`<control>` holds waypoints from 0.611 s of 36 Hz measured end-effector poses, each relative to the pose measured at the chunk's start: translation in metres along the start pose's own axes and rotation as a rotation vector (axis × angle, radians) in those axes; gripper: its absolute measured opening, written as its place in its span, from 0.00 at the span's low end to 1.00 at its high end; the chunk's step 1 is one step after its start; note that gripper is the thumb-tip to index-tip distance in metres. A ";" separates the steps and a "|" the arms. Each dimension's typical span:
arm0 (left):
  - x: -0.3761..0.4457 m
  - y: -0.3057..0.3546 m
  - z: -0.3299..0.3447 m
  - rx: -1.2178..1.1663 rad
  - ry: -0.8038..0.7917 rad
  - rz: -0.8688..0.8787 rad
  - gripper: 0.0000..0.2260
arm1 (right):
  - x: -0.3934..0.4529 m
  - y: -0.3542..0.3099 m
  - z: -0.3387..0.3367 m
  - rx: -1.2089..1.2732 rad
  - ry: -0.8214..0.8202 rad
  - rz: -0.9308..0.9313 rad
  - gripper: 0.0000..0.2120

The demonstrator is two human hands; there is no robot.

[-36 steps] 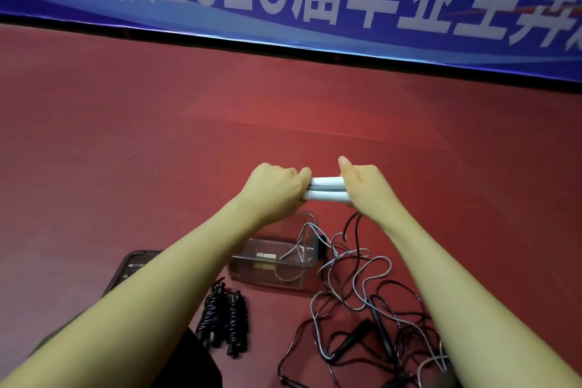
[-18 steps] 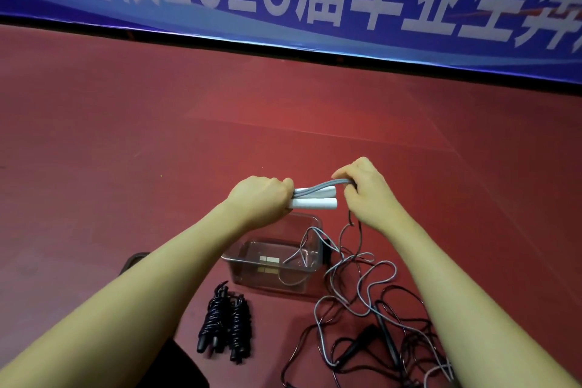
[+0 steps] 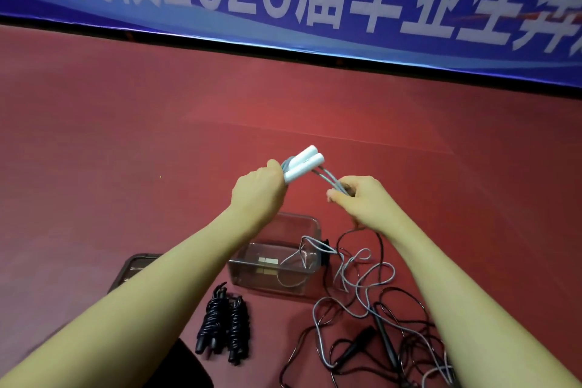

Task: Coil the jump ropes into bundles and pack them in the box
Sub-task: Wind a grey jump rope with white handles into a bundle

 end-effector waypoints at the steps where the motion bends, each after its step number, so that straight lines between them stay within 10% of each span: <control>1: 0.000 -0.005 0.004 0.014 -0.020 -0.024 0.05 | -0.001 -0.005 -0.003 -0.072 0.006 -0.037 0.09; 10: -0.006 0.003 0.027 0.234 -0.167 0.120 0.08 | -0.025 -0.059 -0.038 -0.482 0.468 -0.418 0.12; 22: -0.035 0.064 0.019 0.114 -0.105 0.712 0.06 | 0.012 0.007 -0.040 0.144 0.282 0.040 0.09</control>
Point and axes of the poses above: each hand's wrist, its own x-axis towards the middle knuckle, its own z-axis out of the palm, y = z × x, the point moved 10 cm from there along x, towards the middle knuckle, and after that the axes turned 8 degrees about -x, right-handed, at the moved point
